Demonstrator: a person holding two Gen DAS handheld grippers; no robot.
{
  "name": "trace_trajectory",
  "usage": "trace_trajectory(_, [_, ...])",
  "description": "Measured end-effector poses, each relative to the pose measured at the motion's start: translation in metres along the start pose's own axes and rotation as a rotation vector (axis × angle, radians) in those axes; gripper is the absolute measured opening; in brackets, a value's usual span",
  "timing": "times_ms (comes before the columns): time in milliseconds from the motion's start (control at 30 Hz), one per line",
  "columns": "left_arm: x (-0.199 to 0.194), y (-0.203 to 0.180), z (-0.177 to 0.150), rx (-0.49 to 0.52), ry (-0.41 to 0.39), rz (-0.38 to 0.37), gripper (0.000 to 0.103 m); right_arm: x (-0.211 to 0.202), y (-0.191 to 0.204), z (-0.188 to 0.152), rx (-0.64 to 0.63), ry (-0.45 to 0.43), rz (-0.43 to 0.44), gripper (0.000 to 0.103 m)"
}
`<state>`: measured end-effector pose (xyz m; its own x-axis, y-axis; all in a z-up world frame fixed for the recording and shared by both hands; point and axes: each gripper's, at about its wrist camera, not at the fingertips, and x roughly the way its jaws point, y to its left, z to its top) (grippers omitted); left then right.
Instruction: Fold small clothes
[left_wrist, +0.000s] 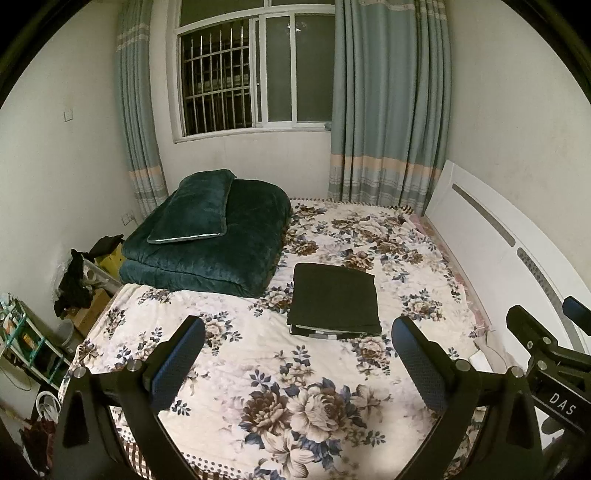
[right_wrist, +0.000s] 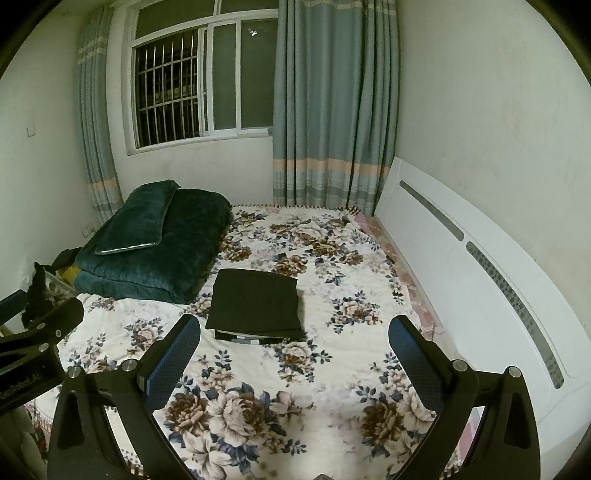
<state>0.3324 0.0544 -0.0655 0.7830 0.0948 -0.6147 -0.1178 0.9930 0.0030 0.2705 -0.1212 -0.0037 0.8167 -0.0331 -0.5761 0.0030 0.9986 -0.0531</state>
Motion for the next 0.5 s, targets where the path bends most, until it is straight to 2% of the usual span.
trace_trajectory(500, [-0.0051,0.0024,0.0030,0.005,-0.013,0.004,0.103,-0.0004,-0.0005,-0.0017,0.004,0.000,-0.001,0.103])
